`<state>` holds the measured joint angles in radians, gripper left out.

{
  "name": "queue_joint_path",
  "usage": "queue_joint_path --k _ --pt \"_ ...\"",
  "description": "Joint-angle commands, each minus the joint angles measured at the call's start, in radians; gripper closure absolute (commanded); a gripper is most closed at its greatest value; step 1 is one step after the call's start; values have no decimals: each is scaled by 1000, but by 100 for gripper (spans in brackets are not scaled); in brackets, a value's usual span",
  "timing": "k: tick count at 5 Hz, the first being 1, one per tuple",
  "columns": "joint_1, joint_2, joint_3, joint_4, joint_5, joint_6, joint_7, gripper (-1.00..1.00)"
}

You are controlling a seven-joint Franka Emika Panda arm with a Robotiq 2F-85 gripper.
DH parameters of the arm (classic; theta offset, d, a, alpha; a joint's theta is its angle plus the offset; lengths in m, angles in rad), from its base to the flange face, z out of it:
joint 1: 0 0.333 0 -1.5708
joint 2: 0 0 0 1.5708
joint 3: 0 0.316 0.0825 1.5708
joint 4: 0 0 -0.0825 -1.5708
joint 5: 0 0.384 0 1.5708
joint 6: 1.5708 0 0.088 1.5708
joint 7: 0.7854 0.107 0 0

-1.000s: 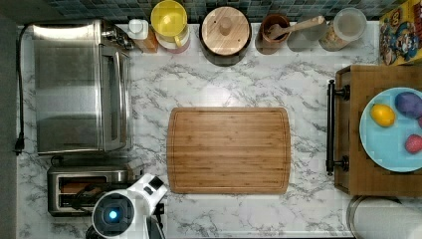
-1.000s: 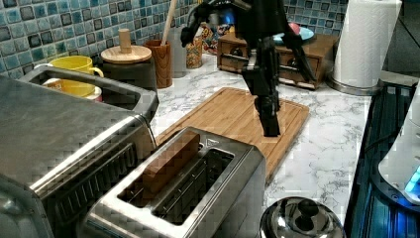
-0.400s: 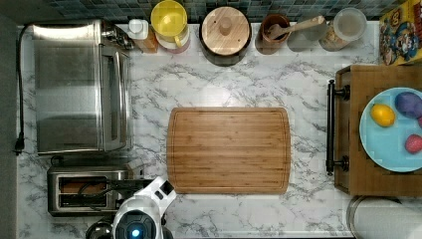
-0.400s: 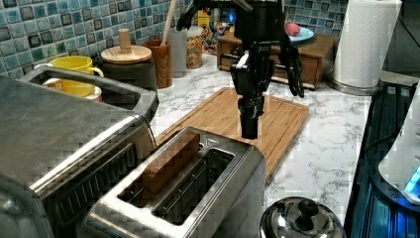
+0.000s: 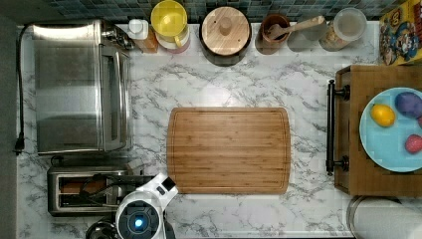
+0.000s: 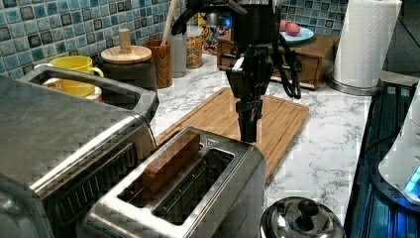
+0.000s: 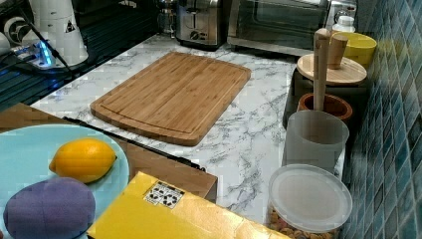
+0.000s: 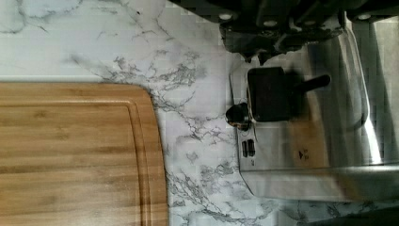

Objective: Turn on the toaster.

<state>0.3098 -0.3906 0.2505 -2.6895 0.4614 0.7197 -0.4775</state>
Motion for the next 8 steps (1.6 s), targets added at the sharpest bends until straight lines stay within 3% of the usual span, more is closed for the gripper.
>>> queue_joint_path --k 1,4,5,6,7,8 --pt "16 71 34 135 13 70 77 100" --pt "-11 66 -15 179 45 19 27 100" --pt "33 164 -45 205 -5 -8 24 100" --pt "42 226 10 153 -12 22 3 100" --pt "76 244 29 118 -4 26 -33 100" --pt "70 252 42 101 13 27 -34 100"
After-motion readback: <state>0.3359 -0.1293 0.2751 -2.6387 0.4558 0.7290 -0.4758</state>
